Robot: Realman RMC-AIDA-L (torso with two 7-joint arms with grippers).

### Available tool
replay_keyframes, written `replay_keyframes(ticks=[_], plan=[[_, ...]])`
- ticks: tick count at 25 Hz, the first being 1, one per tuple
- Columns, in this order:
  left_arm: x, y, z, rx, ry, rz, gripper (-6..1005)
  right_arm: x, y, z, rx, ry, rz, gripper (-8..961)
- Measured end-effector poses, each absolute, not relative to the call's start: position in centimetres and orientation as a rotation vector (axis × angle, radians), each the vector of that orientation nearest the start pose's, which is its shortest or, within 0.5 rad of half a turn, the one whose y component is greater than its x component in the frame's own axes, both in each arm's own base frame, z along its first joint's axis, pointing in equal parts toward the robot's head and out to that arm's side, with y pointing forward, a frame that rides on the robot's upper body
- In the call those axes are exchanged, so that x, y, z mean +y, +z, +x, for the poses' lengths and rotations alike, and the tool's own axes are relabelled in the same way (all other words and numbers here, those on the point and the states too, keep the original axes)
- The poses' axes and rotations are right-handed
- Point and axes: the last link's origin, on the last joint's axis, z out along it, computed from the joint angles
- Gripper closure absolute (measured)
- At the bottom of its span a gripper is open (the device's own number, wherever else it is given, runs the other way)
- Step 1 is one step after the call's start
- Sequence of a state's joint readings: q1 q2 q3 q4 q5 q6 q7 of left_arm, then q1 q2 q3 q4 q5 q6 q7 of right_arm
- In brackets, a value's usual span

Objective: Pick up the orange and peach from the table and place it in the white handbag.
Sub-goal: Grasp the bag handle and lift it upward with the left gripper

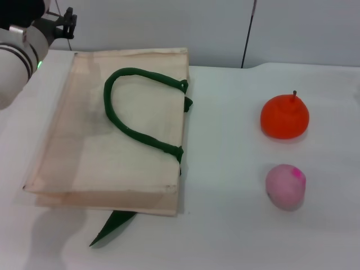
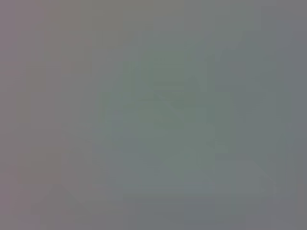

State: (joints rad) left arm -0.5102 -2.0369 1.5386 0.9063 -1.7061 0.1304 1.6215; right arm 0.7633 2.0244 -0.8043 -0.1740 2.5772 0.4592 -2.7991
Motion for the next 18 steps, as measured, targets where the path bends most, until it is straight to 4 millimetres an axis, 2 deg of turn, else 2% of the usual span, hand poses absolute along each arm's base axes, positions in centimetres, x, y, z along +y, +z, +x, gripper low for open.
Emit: replay_keyframes(ticks=[18], plan=[[45.12,5.28,-25.05,-0.55,-0.214,-1.627,525,44.89,3.27,31.91,0.768,0.405,-1.585,136]])
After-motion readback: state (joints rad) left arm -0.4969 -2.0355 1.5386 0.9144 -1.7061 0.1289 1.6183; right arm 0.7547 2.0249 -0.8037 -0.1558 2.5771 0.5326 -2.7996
